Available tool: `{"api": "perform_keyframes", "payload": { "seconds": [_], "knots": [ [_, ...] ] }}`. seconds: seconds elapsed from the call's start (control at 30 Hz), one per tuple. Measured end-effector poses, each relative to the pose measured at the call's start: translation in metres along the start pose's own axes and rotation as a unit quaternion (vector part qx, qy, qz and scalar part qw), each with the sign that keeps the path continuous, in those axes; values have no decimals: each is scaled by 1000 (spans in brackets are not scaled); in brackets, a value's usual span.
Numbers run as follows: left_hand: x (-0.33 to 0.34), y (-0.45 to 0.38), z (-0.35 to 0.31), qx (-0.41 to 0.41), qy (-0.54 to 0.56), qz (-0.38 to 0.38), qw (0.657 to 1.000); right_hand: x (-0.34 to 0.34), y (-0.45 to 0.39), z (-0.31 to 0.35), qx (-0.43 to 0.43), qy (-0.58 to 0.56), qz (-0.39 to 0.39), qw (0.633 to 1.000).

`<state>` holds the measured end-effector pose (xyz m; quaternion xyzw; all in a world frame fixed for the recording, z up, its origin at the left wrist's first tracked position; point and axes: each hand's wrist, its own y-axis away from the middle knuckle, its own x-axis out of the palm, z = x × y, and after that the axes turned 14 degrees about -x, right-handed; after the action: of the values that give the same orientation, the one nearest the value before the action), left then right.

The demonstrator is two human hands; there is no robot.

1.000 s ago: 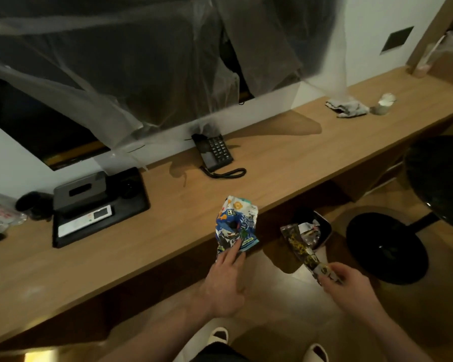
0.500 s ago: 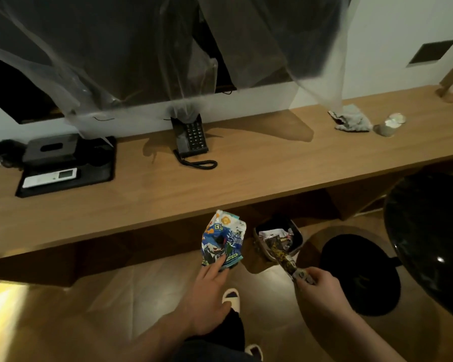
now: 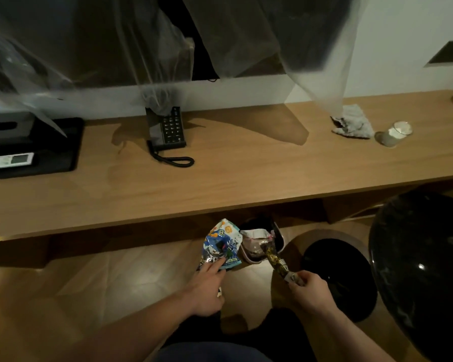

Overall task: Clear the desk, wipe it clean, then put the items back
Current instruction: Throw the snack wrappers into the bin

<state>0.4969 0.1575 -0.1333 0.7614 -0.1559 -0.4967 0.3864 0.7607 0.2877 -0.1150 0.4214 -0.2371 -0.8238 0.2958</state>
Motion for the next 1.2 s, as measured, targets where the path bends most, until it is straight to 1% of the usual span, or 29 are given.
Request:
{"api": "perform_keyframes", "payload": {
  "seconds": [0.13, 0.23, 0.33, 0.5, 0.57, 0.63, 0.77, 1.0, 1.07, 1.2],
  "knots": [
    [4, -27, -18, -29, 15, -2, 999, -11, -38, -8, 0, 16, 22, 1000],
    [15, -44, -38, -67, 20, -2, 998, -27, -63, -14, -3, 30, 41, 999],
    [33, -55, -64, -116, 49, -4, 992, -47, -92, -31, -9, 68, 61, 996],
    [55, -87, -109, -156, 103, -19, 982, -74, -153, -60, -22, 111, 84, 990],
    [55, -110, -119, -176, 138, -45, 974, -76, -189, -66, -39, 116, 97, 988],
    [58, -135, -122, -184, 159, -62, 968, -68, -222, -73, -61, 119, 108, 985],
    [84, -176, -126, -186, 159, -32, 969, -37, -277, -100, -66, 129, 131, 981],
    [141, -273, -113, -192, 154, -31, 969, 25, -384, -147, -79, 183, 141, 970],
    [158, -295, -108, -188, 137, -34, 972, 45, -403, -157, -84, 183, 138, 970],
    [174, -335, -109, -174, 98, -9, 980, 71, -430, -167, -102, 188, 143, 966]
  ]
}}
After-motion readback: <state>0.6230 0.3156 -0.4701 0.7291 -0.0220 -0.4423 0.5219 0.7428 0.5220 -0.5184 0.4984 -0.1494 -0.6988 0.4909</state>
